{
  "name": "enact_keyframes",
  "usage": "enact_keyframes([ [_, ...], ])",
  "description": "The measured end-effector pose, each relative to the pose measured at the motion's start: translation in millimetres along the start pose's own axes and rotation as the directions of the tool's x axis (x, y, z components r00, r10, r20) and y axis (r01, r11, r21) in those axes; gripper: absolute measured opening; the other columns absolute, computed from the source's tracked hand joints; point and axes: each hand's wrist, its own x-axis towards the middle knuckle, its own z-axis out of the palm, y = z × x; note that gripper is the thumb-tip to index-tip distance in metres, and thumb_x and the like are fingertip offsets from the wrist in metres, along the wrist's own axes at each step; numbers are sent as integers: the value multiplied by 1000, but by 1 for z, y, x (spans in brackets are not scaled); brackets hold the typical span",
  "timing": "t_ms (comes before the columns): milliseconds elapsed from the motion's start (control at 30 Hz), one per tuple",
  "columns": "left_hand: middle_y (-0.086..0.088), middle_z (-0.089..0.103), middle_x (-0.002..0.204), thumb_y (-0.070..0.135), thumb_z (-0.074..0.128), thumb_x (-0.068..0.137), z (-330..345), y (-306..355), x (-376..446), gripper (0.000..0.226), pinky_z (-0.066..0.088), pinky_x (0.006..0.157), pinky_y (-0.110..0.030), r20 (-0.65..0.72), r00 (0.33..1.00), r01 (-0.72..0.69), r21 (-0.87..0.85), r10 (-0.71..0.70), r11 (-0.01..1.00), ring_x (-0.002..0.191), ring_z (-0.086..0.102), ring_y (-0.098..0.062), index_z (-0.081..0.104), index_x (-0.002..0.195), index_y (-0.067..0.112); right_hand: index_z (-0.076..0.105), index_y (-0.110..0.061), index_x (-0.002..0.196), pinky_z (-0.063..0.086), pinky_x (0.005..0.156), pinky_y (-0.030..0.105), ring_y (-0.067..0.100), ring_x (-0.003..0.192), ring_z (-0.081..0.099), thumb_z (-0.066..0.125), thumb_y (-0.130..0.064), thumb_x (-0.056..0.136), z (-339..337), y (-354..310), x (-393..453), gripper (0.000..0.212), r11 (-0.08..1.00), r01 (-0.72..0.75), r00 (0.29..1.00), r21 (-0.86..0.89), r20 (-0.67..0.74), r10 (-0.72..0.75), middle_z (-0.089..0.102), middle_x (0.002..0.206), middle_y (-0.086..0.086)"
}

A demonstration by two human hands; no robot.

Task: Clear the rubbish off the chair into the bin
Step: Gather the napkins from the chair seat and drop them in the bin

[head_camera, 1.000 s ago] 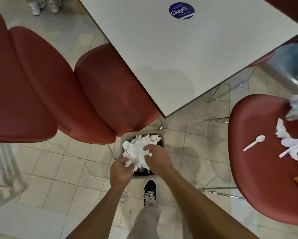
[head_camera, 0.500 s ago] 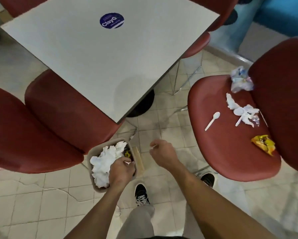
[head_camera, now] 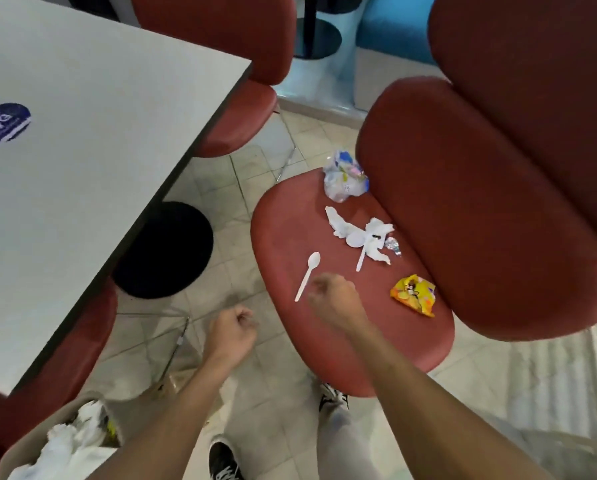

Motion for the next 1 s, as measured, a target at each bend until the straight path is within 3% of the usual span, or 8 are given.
enact_keyframes([
  [167, 8, 65, 76, 24, 70, 78, 59, 86, 55, 7, 51, 77, -27, 54, 994, -96, 74, 92, 993, 78, 63, -13, 67, 82, 29, 68, -21, 104, 51, 90, 35, 22, 101, 64, 57, -19, 84, -64, 55, 69, 23, 998, -45, 996, 49, -73, 48, 70, 104, 0],
  [300, 14, 59, 72, 24, 70, 77, 93, 136, 103, 10, 48, 76, -26, 80, 977, -211, 182, 200, 960, 79, 61, -14, 66, 80, 32, 68, -17, 105, 46, 80, 30, 24, 94, 60, 61, -17, 82, -95, 92, 121, 24, 997, -59, 988, 56, -136, 67, 65, 95, 0],
  [467, 6, 63, 91, 28, 68, 78, 148, 175, 166, 13, 51, 85, -34, 156, 949, -308, 254, 275, 917, 88, 62, -16, 69, 89, 34, 65, -18, 116, 46, 91, 33, 27, 110, 58, 62, -17, 80, -119, 134, 191, 36, 998, -66, 983, 15, -168, 68, 60, 117, 10],
  [567, -3, 62, 97, 26, 64, 80, 179, 190, 199, 19, 50, 84, -37, 191, 926, -370, 300, 324, 879, 93, 61, -25, 68, 98, 32, 62, -19, 121, 46, 92, 34, 29, 110, 58, 60, -16, 82, -125, 152, 233, 39, 998, -66, 981, 1, -181, 65, 58, 120, 13],
  [733, -6, 55, 115, 13, 57, 82, 221, 200, 246, 35, 48, 82, -36, 246, 910, -404, 358, 333, 842, 107, 56, -25, 63, 113, 28, 61, -30, 120, 49, 89, 38, 31, 105, 58, 50, -19, 77, -113, 176, 295, 45, 994, 4, 990, -105, -139, -18, 63, 114, 8],
  [867, -6, 43, 132, 6, 58, 80, 242, 199, 274, 55, 50, 90, -42, 314, 891, -444, 458, 327, 771, 119, 51, -26, 53, 130, 29, 54, -31, 131, 45, 98, 44, 31, 119, 51, 51, -14, 84, -97, 190, 329, 50, 977, 58, 997, -207, -33, -66, 53, 130, 6],
  [1000, -5, 40, 129, 17, 66, 80, 254, 195, 287, 42, 48, 85, -36, 316, 889, -458, 573, 332, 679, 118, 47, -23, 59, 120, 27, 54, -35, 129, 42, 94, 41, 31, 115, 49, 54, -12, 85, -90, 200, 345, 50, 889, 124, 992, -441, 58, -109, 48, 128, 5],
])
